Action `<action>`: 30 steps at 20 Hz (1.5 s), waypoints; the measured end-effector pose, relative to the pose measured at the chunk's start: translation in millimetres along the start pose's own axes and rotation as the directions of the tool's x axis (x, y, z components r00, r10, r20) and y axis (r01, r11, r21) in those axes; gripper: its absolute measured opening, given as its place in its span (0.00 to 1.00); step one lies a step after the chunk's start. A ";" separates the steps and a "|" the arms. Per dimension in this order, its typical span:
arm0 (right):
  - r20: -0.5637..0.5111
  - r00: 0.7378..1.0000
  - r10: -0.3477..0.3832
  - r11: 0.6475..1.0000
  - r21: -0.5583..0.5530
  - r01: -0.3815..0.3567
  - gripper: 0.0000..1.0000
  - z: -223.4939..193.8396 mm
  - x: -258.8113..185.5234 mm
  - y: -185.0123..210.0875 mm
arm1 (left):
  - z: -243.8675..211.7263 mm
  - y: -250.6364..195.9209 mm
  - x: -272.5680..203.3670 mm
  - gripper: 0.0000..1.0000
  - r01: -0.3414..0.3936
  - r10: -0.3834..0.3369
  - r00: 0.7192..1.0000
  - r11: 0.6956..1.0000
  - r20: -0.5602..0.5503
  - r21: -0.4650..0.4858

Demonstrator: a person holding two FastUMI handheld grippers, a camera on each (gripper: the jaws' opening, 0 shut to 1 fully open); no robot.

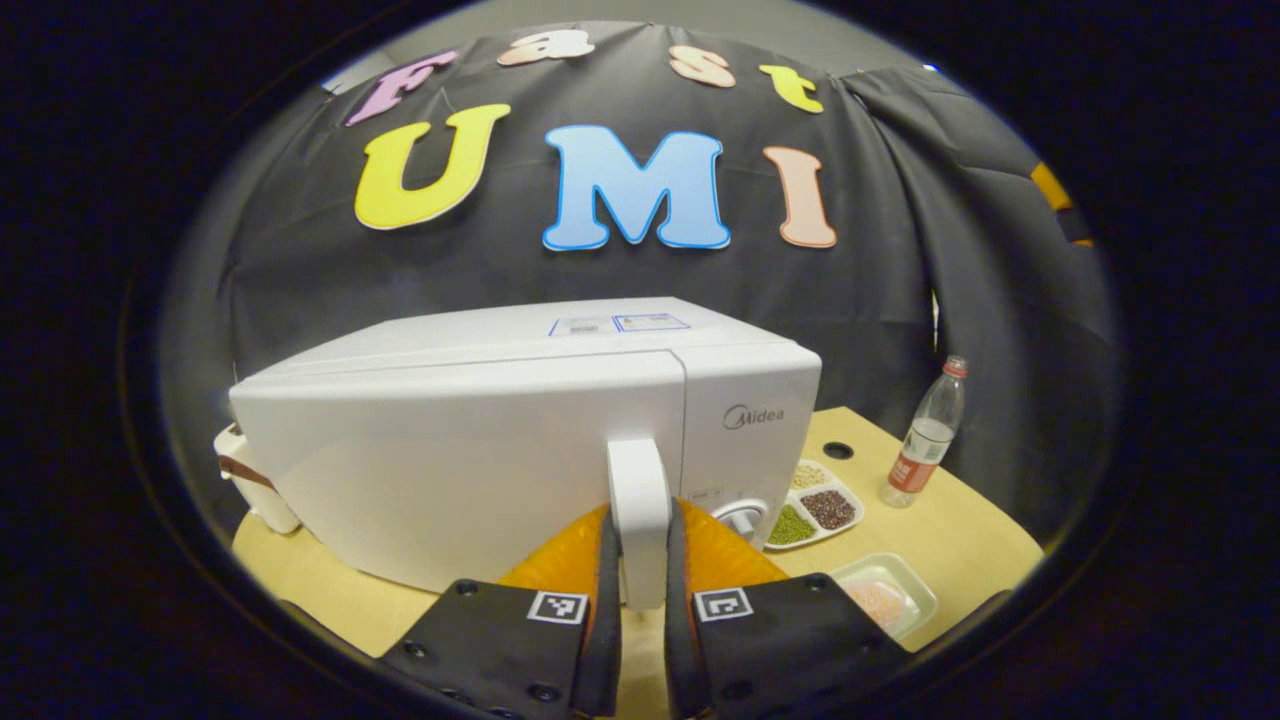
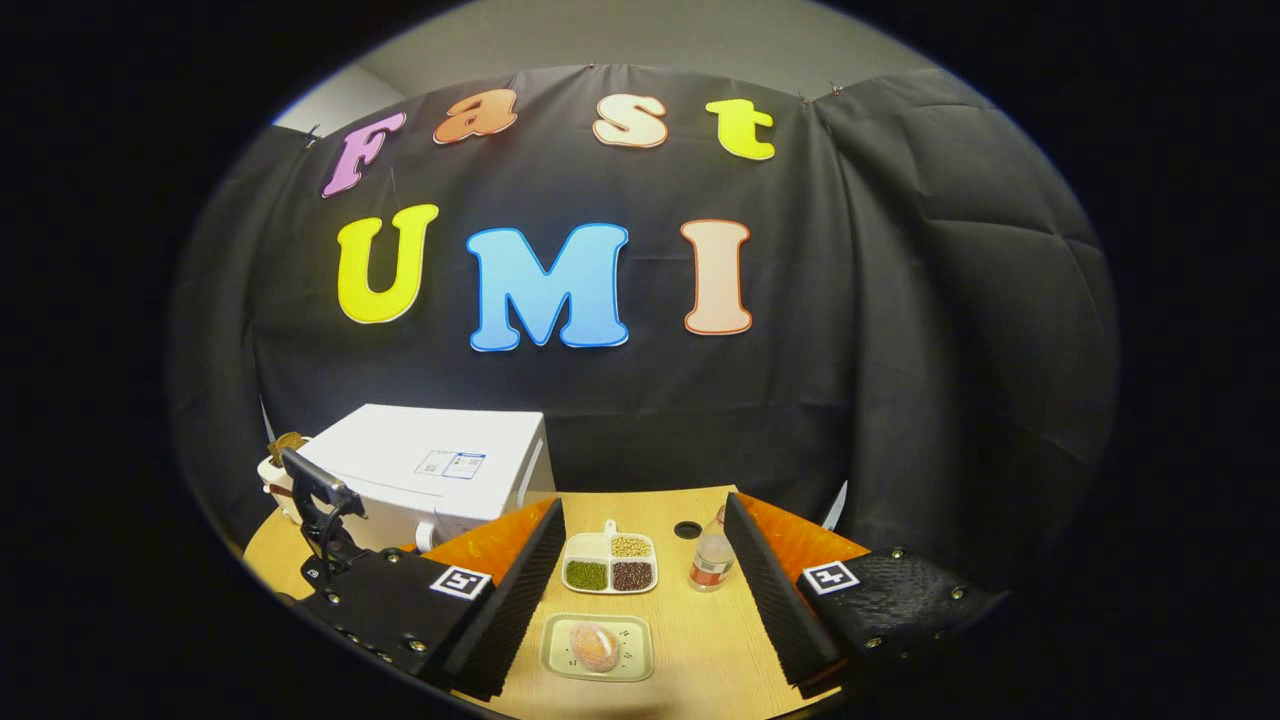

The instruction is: Open the microwave oven with the left hand, put the food in, and close the microwave oven.

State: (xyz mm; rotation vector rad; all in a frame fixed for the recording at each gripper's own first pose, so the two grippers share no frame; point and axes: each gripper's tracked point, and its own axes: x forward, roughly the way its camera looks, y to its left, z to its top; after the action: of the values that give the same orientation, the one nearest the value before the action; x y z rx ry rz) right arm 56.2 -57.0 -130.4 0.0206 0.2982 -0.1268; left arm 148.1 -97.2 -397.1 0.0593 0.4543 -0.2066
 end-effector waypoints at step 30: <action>0.034 0.997 0.070 0.996 0.061 -0.072 0.98 1.0 -44.4 58.4 | -47.7 19.0 -137.6 0.07 0.354 -0.328 0.922 0.930 -0.206 0.105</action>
State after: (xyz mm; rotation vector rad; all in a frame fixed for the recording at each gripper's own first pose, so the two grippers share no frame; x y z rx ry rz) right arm 21.9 6.3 -116.3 0.0911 0.2616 -0.0657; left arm 10.7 -48.3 -379.0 0.1380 0.6353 -0.5816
